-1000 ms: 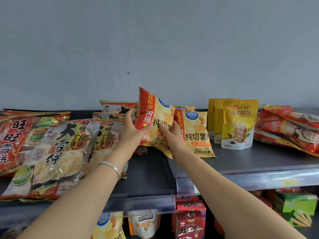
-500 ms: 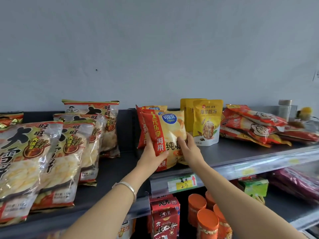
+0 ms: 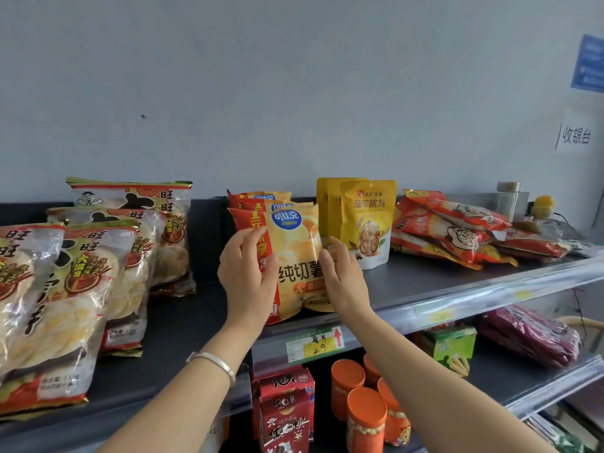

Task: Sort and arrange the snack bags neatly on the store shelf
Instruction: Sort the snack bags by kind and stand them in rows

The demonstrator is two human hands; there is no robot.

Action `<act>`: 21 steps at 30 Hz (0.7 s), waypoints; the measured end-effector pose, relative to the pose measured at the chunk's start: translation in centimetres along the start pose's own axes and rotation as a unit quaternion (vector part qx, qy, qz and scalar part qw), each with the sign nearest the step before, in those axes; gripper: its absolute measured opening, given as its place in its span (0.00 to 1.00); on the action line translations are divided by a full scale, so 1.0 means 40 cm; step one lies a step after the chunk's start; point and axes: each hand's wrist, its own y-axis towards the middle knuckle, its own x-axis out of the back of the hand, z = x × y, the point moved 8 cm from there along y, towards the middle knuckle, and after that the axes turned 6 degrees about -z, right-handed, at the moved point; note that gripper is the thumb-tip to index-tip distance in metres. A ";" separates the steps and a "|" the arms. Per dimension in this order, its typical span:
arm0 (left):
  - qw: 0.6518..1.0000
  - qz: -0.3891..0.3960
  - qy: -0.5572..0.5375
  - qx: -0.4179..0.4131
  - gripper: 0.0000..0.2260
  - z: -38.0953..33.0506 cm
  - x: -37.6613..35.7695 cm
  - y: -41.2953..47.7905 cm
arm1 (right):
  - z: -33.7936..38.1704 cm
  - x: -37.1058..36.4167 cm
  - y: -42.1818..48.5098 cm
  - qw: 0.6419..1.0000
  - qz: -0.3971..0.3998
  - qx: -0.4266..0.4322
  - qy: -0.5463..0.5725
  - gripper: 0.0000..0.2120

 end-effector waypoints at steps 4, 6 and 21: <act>0.993 0.016 0.039 -0.110 0.15 -0.092 -0.052 0.022 | -0.039 0.050 0.038 1.000 -0.014 0.022 -0.009 0.23; 0.988 0.034 0.054 -0.138 0.13 -0.136 -0.099 0.023 | -0.069 0.083 0.061 0.999 -0.019 0.026 -0.013 0.22; 0.974 0.217 -0.041 -0.055 0.10 -0.414 -0.678 -0.097 | -0.401 0.544 0.259 0.983 -0.077 0.061 -0.156 0.17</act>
